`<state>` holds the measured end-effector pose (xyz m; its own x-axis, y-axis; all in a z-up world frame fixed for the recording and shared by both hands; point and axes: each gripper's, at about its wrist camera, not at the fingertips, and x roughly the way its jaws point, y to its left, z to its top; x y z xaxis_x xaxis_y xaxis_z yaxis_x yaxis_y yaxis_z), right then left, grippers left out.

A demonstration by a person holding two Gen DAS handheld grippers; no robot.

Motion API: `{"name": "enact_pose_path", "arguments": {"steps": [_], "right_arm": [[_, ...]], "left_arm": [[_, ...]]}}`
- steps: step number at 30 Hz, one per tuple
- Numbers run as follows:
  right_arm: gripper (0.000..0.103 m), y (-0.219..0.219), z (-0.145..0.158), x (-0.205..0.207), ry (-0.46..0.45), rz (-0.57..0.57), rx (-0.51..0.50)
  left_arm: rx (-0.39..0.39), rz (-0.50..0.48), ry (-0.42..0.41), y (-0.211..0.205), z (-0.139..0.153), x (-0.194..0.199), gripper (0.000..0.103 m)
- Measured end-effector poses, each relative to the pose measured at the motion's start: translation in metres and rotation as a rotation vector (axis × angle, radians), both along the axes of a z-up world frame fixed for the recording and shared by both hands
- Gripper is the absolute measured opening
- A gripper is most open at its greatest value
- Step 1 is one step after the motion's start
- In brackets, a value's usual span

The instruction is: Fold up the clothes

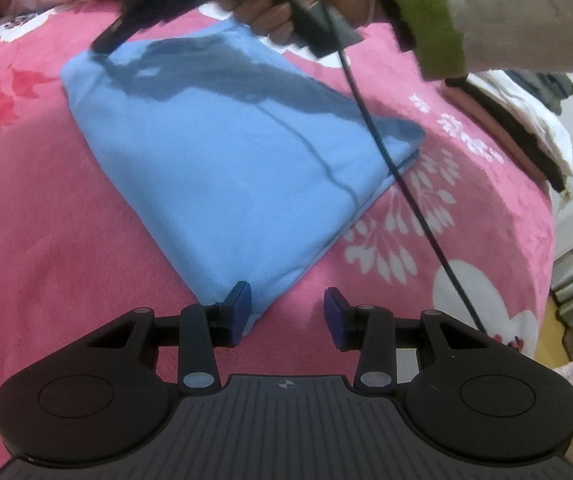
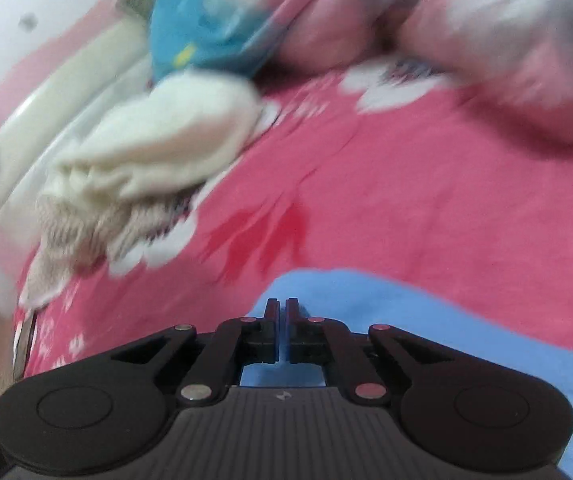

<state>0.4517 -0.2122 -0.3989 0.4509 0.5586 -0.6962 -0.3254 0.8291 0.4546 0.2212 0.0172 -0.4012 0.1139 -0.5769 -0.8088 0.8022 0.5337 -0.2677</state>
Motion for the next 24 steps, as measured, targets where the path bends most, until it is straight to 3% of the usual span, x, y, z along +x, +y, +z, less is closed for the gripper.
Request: {"name": "enact_pose_path", "arguments": {"steps": [3,5,7,11,13,16,19,21,24], "right_arm": [[0.0,0.004,-0.012,0.017,0.005,-0.107,-0.004],[0.0,-0.009,0.005,0.01,-0.061,-0.257,-0.072],[0.0,-0.04,0.028,-0.013,-0.079,-0.363,-0.047],[0.001,-0.072,0.068,-0.081,-0.031,-0.294,-0.152],[0.001,-0.077,0.078,-0.12,0.044,-0.228,-0.177],[0.001,-0.067,0.076,-0.168,0.149,-0.107,-0.191],[0.0,-0.058,0.053,-0.207,0.207,-0.025,-0.209],[0.0,-0.067,0.034,-0.228,0.235,-0.035,-0.325],[0.001,-0.095,0.041,-0.244,0.208,-0.18,-0.326]], "left_arm": [[-0.005,-0.008,-0.014,0.001,0.001,-0.002,0.04],[-0.012,-0.011,-0.019,0.002,0.001,-0.002,0.04],[-0.023,-0.013,-0.021,0.004,0.0,-0.003,0.04],[-0.04,-0.018,-0.018,0.007,0.0,-0.002,0.04],[-0.043,-0.018,-0.02,0.009,0.0,-0.001,0.04],[-0.036,-0.022,-0.032,0.006,0.0,-0.003,0.04],[-0.018,-0.02,-0.047,0.005,0.001,-0.006,0.04],[0.003,-0.015,-0.058,0.004,0.002,-0.01,0.04],[0.053,0.001,-0.064,0.005,0.009,-0.015,0.04]]}}
